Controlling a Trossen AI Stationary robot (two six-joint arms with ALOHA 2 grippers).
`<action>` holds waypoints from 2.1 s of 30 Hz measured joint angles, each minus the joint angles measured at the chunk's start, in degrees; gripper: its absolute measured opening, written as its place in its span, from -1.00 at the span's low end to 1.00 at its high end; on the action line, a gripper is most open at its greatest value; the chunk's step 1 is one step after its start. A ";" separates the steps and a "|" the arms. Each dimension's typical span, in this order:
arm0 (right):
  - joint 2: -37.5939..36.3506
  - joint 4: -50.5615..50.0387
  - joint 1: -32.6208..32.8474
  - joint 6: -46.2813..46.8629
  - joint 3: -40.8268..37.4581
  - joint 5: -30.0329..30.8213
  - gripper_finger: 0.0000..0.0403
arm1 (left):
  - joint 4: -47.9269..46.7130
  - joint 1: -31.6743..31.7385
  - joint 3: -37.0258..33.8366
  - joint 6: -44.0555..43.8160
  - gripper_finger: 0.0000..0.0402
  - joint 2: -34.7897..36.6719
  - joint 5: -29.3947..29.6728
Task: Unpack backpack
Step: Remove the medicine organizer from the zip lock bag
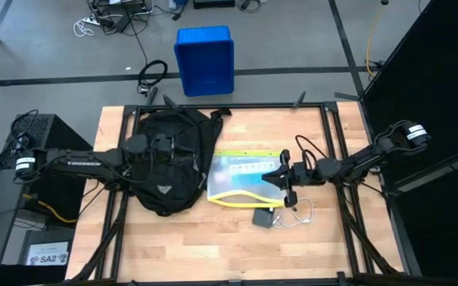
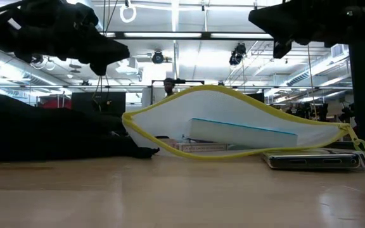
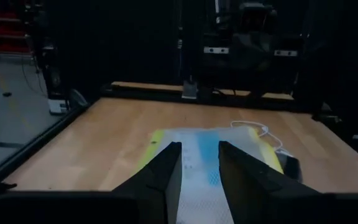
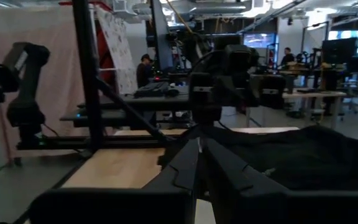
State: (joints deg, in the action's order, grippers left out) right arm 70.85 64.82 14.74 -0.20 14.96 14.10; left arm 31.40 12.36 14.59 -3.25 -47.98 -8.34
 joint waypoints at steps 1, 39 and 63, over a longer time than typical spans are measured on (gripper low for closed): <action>0.00 -0.05 -0.50 -0.02 0.00 -0.01 -0.96 | 0.64 0.00 0.00 0.02 -0.55 -0.07 0.23; 17.00 -62.95 2.27 -0.88 38.08 -7.57 -0.99 | 2.09 0.00 0.00 0.00 -0.55 -0.01 0.81; 29.29 -76.20 6.23 6.15 43.19 31.84 -1.00 | 2.10 0.00 0.00 0.00 -0.55 -0.01 0.81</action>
State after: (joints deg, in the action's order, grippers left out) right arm 100.14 -11.39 20.98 5.96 58.15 45.94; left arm 33.50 12.36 14.59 -3.25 -47.99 -7.53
